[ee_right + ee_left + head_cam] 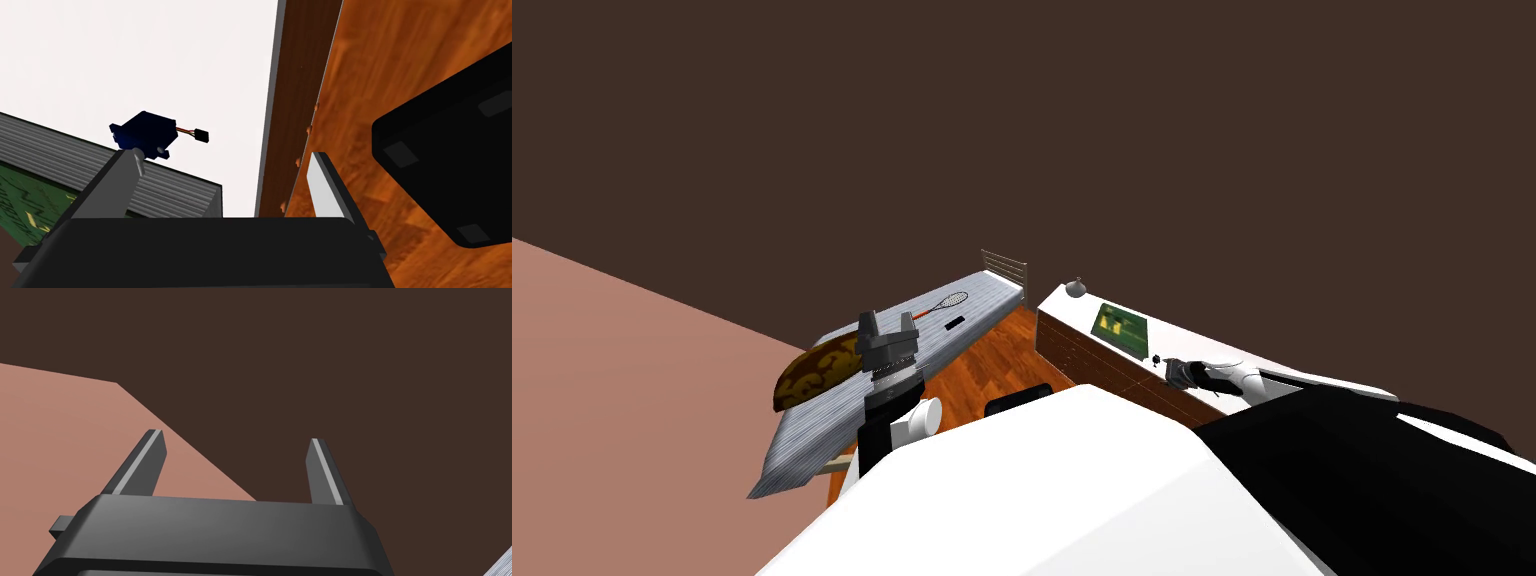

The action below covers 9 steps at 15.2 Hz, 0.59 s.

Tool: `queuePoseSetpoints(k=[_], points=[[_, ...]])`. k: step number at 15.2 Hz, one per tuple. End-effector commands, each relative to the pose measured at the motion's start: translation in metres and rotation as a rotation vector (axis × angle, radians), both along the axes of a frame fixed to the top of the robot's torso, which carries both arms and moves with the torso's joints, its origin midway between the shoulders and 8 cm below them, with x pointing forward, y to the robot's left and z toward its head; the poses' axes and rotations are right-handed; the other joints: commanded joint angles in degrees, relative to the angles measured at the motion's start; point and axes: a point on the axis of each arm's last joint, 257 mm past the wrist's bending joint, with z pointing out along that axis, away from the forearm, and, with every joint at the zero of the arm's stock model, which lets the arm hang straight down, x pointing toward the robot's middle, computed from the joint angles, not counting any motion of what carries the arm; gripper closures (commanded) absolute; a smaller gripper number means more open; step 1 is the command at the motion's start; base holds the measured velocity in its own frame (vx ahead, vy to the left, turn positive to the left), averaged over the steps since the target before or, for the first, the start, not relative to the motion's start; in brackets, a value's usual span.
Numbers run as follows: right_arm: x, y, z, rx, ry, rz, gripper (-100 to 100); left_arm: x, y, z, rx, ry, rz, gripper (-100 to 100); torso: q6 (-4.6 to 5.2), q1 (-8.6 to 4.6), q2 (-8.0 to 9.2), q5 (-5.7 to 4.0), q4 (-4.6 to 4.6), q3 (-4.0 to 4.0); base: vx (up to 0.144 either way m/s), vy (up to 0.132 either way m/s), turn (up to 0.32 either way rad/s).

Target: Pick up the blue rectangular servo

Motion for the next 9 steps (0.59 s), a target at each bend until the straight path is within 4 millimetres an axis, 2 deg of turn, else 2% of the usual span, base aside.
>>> queuePoseSetpoints(k=[1, 4, 6, 7, 8, 9], points=[[-0.002, -0.007, 0.003, -0.018, 0.013, 0.014, -100, 0.0, 0.0, 0.0, 0.0, 0.0, 0.0, 0, 0.0, 0.0, 0.0, 0.0, 0.0, 0.0, 0.1, -0.016, 0.102], [-0.008, -0.014, 0.006, -0.032, 0.019, 0.001, -100, 0.0, 0.0, 0.0, 0.0, 0.0, 0.0, 0, 0.04, -0.04, 0.1, -0.04, 0.01, 0.04, 0.035, -0.008, 0.013], [-0.019, -0.031, 0.017, -0.078, 0.057, 0.014, -100, 0.0, 0.0, 0.0, 0.0, 0.0, 0.0, 0, 0.03, -0.01, 0.23, -0.03, 0.04, 0.12, 0.045, 0.002, 0.076], [-0.014, -0.023, 0.011, -0.054, 0.036, 0.003, -100, 0.0, 0.0, 0.0, 0.0, 0.0, 0.0, 0, 0.0, 0.0, 0.13, -0.02, 0.03, 0.07, 0.053, 0.0, 0.065], [-0.018, -0.018, -0.001, -0.057, 0.04, -0.001, -100, 0.0, 0.0, 0.0, 0.0, 0.0, 0.0, 0, 0.02, 0.01, 0.13, -0.03, 0.02, 0.06, 0.01, -0.037, 0.044], [-0.018, -0.016, -0.003, -0.057, 0.04, -0.003, -100, 0.0, 0.0, 0.0, 0.0, 0.0, 0.0, 0, 0.03, -0.08, 0.22, -0.05, 0.03, 0.11, -0.006, -0.067, 0.064]])
